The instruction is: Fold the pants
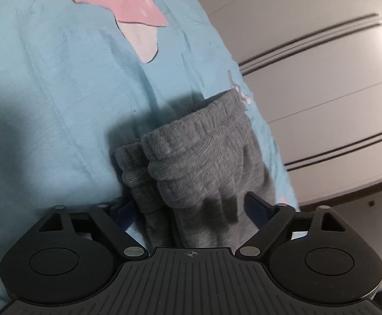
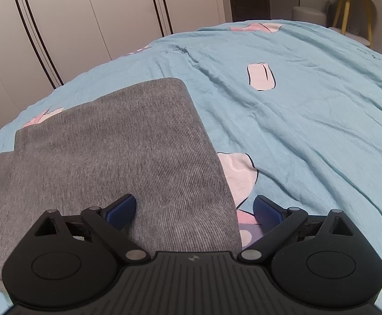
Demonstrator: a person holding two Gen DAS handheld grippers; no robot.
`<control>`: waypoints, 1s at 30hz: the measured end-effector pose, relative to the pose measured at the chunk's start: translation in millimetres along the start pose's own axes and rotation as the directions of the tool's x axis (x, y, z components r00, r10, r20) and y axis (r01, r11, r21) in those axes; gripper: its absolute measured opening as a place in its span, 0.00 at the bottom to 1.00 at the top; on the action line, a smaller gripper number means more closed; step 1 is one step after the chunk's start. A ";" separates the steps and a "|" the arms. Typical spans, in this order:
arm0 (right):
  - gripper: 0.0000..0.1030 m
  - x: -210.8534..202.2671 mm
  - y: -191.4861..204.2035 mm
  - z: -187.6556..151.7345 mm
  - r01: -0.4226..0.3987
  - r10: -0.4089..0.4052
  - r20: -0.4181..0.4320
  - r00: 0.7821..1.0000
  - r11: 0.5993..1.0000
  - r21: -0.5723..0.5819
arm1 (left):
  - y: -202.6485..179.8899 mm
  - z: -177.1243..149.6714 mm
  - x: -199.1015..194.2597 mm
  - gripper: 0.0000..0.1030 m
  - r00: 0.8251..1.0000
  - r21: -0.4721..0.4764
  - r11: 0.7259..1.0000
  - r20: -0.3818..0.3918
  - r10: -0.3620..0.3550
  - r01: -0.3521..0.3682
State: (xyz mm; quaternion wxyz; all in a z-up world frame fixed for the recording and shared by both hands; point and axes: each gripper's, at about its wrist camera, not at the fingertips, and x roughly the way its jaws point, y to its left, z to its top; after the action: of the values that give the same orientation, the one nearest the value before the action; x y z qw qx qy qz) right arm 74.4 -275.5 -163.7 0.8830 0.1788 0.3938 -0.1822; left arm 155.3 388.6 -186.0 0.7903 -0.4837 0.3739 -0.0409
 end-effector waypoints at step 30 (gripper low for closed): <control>0.95 1.9 2.3 -2.7 0.016 -0.017 0.029 0.999 0.999 0.029 | -14.6 9.5 13.2 0.50 0.989 -0.007 0.991 -0.072 0.131 -0.132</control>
State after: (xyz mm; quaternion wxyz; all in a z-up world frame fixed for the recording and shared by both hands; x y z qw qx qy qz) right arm 75.0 -272.6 -166.4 0.8846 0.1856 0.3795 -0.1978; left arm 175.1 382.3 -179.3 0.7745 -0.4608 0.4334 -0.0039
